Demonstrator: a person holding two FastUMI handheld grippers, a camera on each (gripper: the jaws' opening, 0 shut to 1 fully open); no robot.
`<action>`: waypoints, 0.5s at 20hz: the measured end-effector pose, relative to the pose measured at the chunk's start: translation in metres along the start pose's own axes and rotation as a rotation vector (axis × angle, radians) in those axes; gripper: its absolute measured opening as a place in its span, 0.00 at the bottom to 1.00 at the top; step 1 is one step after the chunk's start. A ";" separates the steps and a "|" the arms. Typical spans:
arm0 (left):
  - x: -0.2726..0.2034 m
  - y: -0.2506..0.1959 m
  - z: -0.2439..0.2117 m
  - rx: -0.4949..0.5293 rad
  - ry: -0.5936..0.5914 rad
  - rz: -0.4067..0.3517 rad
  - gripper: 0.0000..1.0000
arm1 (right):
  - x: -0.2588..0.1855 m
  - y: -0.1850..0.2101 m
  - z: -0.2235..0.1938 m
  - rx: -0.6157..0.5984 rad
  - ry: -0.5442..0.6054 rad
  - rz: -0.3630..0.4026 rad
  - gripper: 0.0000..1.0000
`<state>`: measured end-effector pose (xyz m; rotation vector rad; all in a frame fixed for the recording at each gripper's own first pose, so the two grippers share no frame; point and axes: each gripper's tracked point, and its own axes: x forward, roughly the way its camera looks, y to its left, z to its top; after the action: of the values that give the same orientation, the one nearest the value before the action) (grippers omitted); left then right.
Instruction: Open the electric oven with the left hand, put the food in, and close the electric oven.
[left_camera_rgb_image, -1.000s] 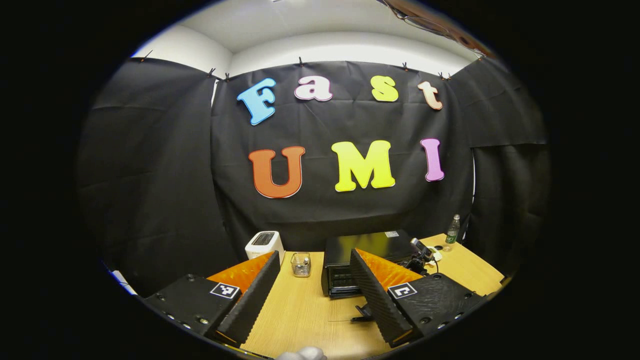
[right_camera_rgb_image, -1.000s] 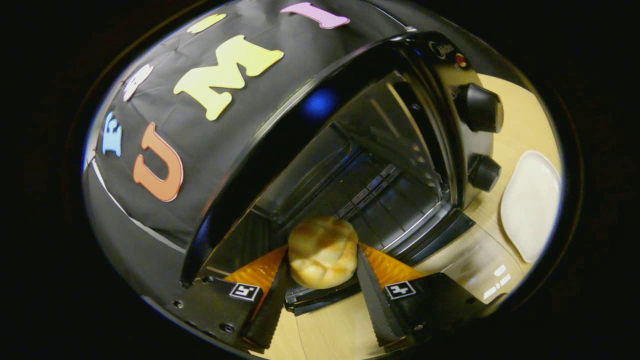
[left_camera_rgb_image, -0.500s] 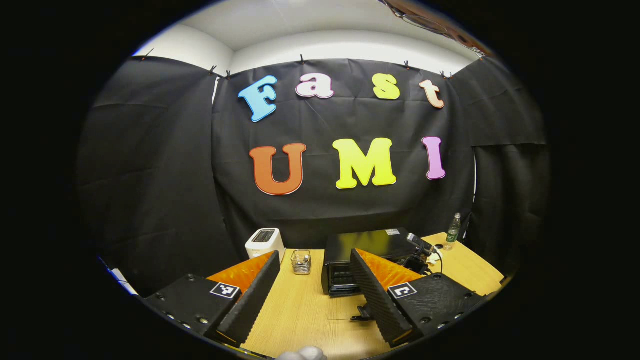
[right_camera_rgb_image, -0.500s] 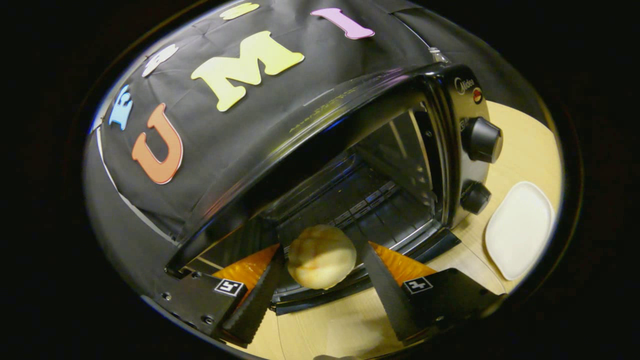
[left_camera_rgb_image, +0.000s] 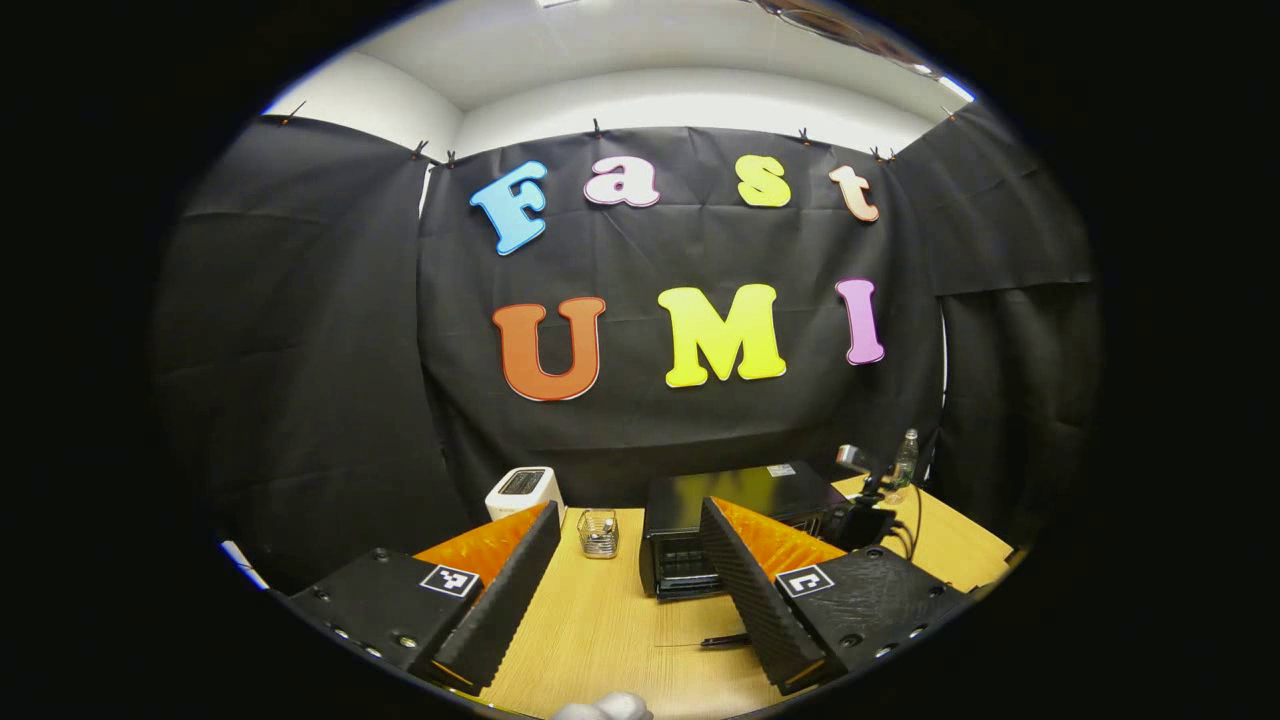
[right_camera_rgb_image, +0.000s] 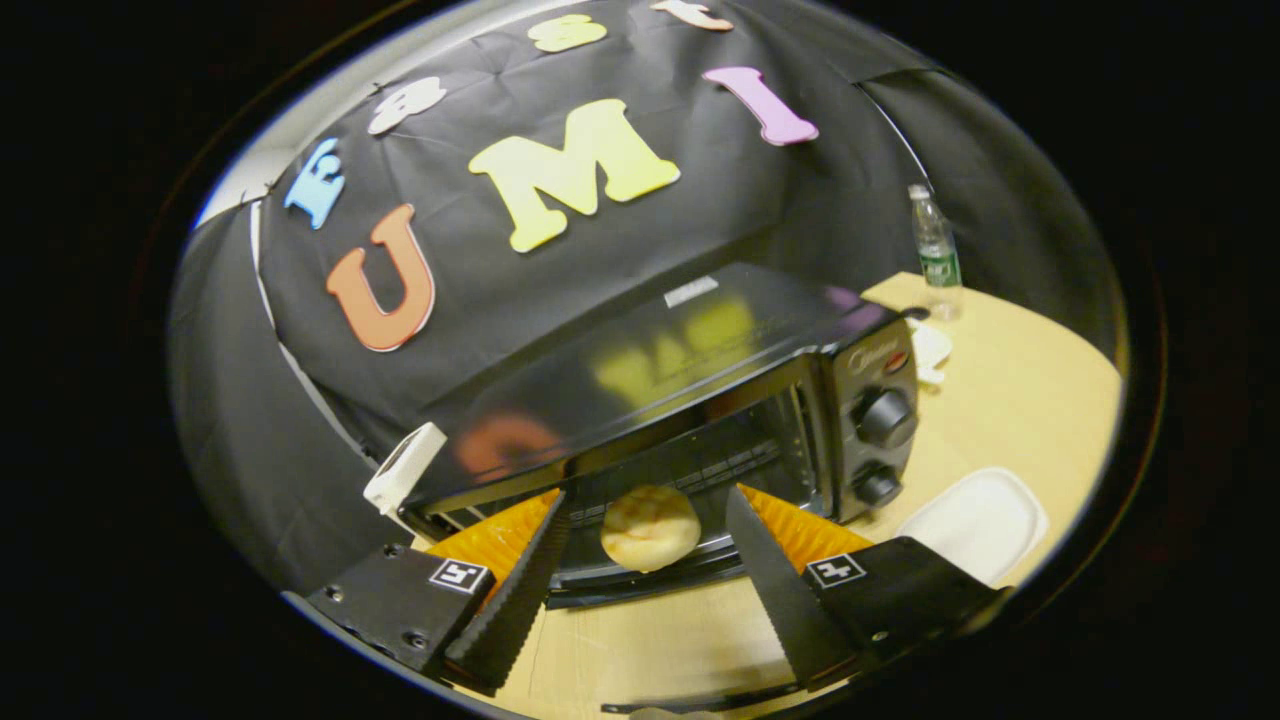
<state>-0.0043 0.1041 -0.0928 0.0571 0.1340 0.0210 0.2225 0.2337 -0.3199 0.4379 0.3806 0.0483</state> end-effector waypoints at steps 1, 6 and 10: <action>0.001 -0.001 -0.003 0.004 0.000 -0.002 0.92 | -0.016 -0.002 0.008 -0.034 -0.015 0.011 1.00; 0.000 -0.006 -0.020 -0.004 -0.011 -0.005 0.92 | -0.105 -0.012 0.072 -0.192 -0.123 0.043 0.96; -0.001 -0.019 -0.041 -0.010 -0.002 -0.022 0.93 | -0.183 -0.019 0.151 -0.319 -0.271 0.026 0.96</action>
<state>-0.0107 0.0875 -0.1346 0.0452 0.1323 -0.0005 0.1081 0.1325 -0.1382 0.1303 0.0966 0.0730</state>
